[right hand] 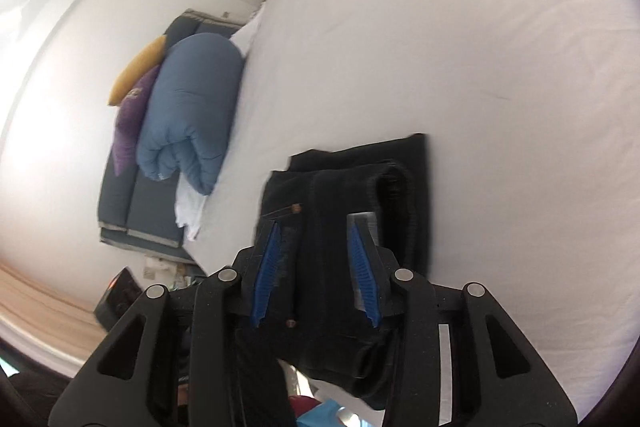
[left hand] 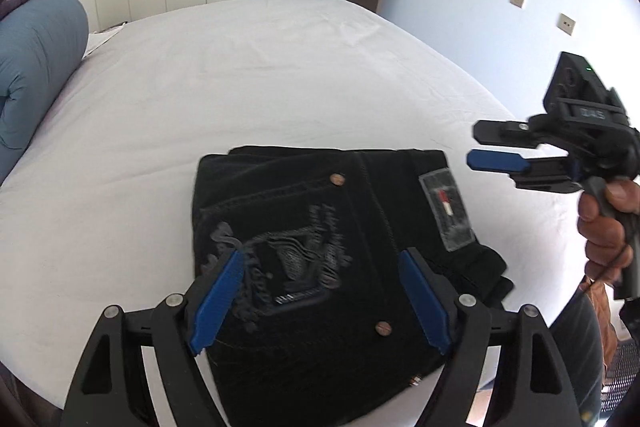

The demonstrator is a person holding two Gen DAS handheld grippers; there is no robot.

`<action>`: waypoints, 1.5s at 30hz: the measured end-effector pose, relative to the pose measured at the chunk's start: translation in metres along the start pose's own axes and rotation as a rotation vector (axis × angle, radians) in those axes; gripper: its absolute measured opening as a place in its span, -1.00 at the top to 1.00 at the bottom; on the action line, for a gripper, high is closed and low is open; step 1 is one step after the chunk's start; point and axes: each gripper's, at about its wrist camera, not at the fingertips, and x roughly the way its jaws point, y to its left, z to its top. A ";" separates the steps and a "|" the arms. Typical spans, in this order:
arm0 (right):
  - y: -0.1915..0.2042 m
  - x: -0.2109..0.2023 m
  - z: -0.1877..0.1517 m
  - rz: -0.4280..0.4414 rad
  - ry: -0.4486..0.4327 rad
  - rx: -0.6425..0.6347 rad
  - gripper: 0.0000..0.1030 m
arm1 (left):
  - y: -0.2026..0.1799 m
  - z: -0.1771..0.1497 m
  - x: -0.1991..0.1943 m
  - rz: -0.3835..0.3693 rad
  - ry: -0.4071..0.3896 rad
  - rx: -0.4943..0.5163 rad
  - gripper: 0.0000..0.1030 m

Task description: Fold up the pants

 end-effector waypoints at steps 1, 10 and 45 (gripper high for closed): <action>0.008 0.008 0.000 0.024 0.023 -0.019 0.30 | -0.014 0.008 0.002 0.013 0.003 0.000 -0.44; -0.033 0.073 -0.042 -0.161 0.191 0.022 0.84 | 0.023 0.040 0.083 0.036 0.095 0.014 -0.14; -0.029 0.035 -0.094 -0.189 0.084 -0.051 0.94 | -0.011 -0.086 0.028 0.102 0.120 0.021 -0.12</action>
